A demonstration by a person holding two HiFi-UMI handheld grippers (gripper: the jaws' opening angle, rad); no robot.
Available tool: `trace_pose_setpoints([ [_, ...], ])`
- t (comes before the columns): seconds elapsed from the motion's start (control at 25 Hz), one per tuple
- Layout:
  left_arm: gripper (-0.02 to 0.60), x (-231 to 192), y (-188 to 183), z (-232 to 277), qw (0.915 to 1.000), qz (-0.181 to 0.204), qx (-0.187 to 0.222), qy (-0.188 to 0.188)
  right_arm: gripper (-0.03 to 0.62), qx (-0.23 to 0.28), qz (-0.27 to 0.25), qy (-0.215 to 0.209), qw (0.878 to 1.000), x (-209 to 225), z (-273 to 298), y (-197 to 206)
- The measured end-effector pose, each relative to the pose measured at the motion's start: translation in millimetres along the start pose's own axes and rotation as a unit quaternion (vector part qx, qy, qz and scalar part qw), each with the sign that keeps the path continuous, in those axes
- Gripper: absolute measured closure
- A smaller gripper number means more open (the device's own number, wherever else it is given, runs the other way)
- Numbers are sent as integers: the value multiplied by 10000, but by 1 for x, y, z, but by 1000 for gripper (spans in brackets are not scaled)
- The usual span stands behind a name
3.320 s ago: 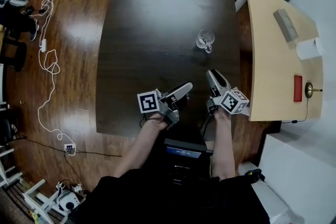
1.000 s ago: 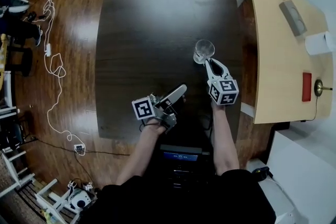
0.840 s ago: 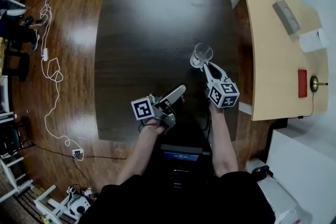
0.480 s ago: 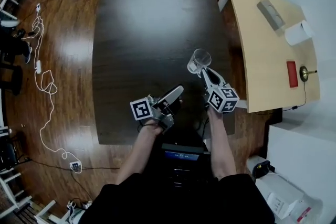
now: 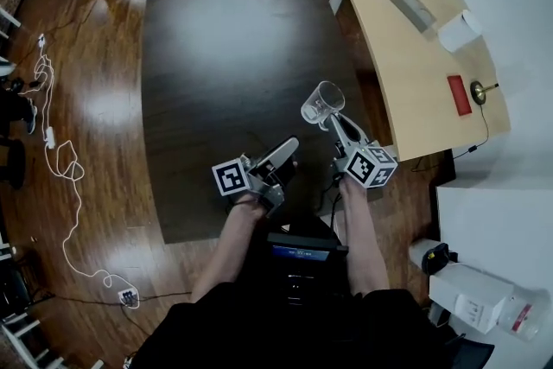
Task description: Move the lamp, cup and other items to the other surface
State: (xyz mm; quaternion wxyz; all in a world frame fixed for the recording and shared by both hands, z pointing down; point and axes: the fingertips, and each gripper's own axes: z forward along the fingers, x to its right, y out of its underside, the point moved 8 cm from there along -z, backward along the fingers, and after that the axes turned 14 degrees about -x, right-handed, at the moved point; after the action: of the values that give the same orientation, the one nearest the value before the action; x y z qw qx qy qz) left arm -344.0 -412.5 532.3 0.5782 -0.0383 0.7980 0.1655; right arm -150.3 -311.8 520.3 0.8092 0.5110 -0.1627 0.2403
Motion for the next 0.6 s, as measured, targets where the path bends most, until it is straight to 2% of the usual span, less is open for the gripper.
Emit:
trace_pose_setpoints([
  [0.28,466,7,23,25,9998,20,-173,81,523,194,67,-58,9998,4,-39,-2],
  [0.48,466,7,42,39,9997,168,-126,-82,522,233,115,-285,9993,17,-61,3],
  [0.6,466,0,59,45,9997,104,14,-232,522,186,145,-444,9987,30,-67,9],
])
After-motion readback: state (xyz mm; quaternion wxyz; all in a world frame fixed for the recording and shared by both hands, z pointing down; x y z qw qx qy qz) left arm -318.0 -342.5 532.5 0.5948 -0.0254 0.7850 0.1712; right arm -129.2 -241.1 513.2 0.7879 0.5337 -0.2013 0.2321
